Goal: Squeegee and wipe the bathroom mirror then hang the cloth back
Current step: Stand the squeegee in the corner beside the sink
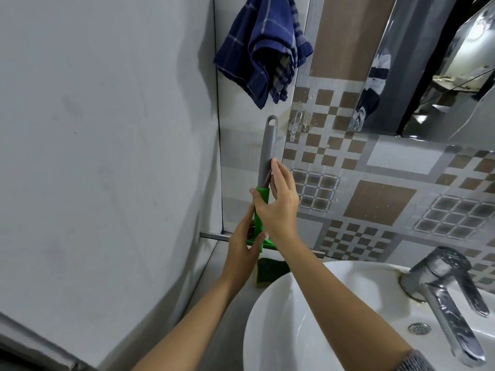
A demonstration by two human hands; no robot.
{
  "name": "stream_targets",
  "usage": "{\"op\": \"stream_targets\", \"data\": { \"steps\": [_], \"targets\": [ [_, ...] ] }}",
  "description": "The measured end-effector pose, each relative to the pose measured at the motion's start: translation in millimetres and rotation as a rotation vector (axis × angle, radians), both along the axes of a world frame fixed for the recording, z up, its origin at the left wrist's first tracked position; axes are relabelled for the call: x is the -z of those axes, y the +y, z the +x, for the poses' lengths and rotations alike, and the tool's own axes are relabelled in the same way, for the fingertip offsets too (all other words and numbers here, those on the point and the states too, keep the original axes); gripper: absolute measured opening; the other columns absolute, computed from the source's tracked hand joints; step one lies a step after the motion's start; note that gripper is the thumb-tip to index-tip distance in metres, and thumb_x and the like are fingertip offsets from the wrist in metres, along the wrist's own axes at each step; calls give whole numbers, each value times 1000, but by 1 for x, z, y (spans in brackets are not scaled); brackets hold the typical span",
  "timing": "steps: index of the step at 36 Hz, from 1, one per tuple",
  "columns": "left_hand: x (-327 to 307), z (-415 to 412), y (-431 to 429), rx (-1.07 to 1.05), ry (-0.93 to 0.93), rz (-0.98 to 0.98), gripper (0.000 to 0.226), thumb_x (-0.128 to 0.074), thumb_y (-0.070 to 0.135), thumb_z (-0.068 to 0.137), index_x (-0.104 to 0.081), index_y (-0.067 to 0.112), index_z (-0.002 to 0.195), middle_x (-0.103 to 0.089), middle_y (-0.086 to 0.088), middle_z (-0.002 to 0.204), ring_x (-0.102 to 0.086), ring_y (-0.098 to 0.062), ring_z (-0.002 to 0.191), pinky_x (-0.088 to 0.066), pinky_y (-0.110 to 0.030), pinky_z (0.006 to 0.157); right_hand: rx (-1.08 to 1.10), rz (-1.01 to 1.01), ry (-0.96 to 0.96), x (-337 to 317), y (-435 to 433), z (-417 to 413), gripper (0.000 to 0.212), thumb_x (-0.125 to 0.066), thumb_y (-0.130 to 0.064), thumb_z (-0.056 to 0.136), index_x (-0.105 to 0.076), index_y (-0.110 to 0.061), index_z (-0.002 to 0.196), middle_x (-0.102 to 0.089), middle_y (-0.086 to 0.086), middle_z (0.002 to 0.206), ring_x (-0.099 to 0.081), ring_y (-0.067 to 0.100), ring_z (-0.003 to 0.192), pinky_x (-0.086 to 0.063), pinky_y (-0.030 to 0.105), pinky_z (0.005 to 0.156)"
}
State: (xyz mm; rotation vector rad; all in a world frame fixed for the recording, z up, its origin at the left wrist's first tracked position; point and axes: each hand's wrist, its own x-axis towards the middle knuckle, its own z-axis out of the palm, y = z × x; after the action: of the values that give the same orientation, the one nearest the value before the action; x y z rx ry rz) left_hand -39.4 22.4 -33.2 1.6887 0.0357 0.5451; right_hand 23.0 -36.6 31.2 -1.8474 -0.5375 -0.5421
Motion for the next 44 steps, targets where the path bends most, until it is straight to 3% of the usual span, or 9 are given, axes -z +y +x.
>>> {"op": "stream_targets", "data": {
  "steps": [4,7,14,19,26,33,38,44],
  "targets": [
    [7,-2,-3,56,27,14,65,-55,4,90,-27,45,133,-55,-7,129,-54,-18,117,-46,-30,98,36,15,-22,10,-7,-5,69,-71,-4,79,-38,-4,139,-42,11,140,-37,16,131,-40,37,107],
    [10,-1,-6,103,53,12,63,-54,7,91,-27,41,137,-52,-3,132,-52,-18,119,-45,-33,100,78,23,-49,16,-13,-5,68,-71,-2,78,-39,-1,138,-43,14,139,-40,22,131,-43,42,105],
    [8,9,-16,140,68,13,65,-55,12,91,-25,53,132,-52,-2,133,-52,-18,119,-46,-40,99,96,7,-15,16,-25,3,69,-71,-4,78,-38,-4,139,-42,11,140,-39,21,132,-42,39,106],
    [9,16,-18,110,50,41,67,-55,10,90,-23,55,127,-52,-9,131,-53,-23,117,-45,-34,99,74,-6,16,16,-28,7,70,-72,-5,77,-38,-5,138,-43,11,139,-42,22,130,-43,38,105],
    [22,26,-18,109,73,115,68,-56,13,90,-19,56,128,-52,-7,132,-54,-21,116,-45,-31,99,79,-18,80,21,-34,12,70,-72,-5,77,-39,-8,139,-44,9,139,-44,19,128,-42,30,105],
    [31,37,-13,98,109,162,64,-54,17,92,-19,50,134,-56,-6,124,-57,-16,109,-50,-33,95,59,-33,100,24,-34,22,69,-72,-4,77,-38,-8,137,-45,10,137,-45,18,126,-43,32,103],
    [33,45,-9,94,125,198,62,-52,20,93,-18,52,134,-57,-3,121,-58,-14,107,-50,-35,94,40,-46,115,25,-35,28,70,-72,-2,77,-37,-8,137,-46,11,135,-46,21,125,-46,40,102],
    [36,50,-7,106,120,220,61,-50,21,94,-17,49,137,-58,-3,121,-57,-13,108,-48,-33,96,35,-55,102,23,-36,29,68,-70,-1,78,-38,-8,136,-46,9,134,-46,17,123,-45,37,103]
  ]
}}
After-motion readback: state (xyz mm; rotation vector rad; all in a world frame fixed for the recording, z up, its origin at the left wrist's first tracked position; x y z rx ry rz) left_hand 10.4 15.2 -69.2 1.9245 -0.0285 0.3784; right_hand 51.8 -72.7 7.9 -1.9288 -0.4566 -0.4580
